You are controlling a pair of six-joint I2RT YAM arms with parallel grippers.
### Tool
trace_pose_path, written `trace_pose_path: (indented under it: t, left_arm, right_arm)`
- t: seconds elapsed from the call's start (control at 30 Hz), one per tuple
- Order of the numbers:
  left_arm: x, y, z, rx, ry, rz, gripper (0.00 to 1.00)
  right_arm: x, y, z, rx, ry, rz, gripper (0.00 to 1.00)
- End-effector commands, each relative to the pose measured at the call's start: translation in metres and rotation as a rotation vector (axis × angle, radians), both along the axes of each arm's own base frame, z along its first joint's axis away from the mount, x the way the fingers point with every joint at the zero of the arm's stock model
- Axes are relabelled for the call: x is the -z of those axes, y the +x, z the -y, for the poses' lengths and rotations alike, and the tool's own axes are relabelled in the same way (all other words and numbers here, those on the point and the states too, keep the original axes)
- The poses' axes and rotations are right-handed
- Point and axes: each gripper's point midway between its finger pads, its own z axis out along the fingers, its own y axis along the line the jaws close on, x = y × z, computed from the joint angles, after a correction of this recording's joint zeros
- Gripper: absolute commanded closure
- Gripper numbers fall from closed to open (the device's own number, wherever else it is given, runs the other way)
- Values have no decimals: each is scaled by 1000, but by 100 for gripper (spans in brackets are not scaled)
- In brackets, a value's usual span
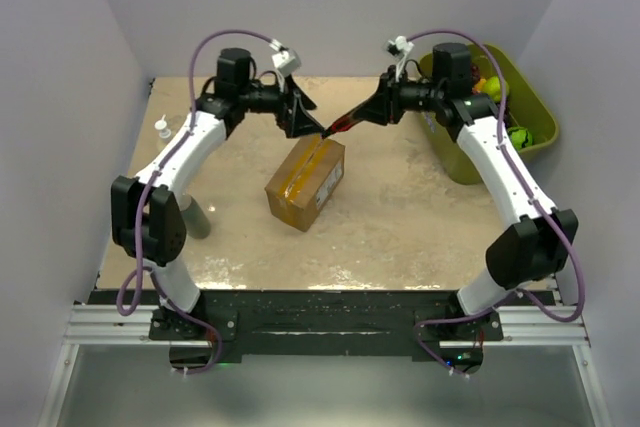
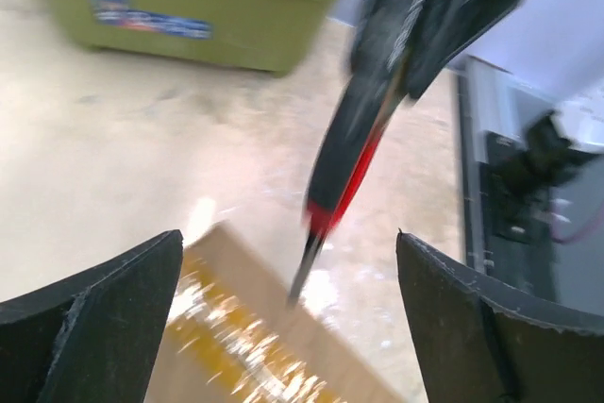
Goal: Unpack the express box
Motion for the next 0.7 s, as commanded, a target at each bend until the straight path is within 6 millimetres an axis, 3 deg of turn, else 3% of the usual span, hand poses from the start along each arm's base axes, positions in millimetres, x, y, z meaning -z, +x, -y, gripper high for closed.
trace_pose_path:
  t: [0.0,0.03,0.13,0.17,0.27,0.4,0.57,0.63,0.67]
  left_arm:
    - [-44,25,-61,-190,51,140,0]
    - [-37,31,-70,-250,95,139,0]
    - [-9,22,-88,-360,170,101,4]
    - [5,6,-92,-357,183,83,5]
    - [9,-26,-92,-293,181,103,4]
    - [12,-41,-96,-313,198,67,0]
    - [27,-56,-104,-384,242,5,2]
    - [22,-68,-104,-271,280,106,19]
    - [31,-92,-103,-174,302,59,42]
  right_arm:
    - [-50,25,36,288,-2,170,100]
    - [-50,31,37,302,-15,167,100]
    - [-45,38,51,395,-54,184,100]
    - [-51,38,52,398,-46,220,100]
    - [-53,38,61,407,-110,325,100]
    - [-21,65,92,612,-205,282,100]
    - [11,96,83,659,-175,250,100]
    - [16,104,70,639,-173,250,100]
    - [25,111,65,628,-175,244,100]
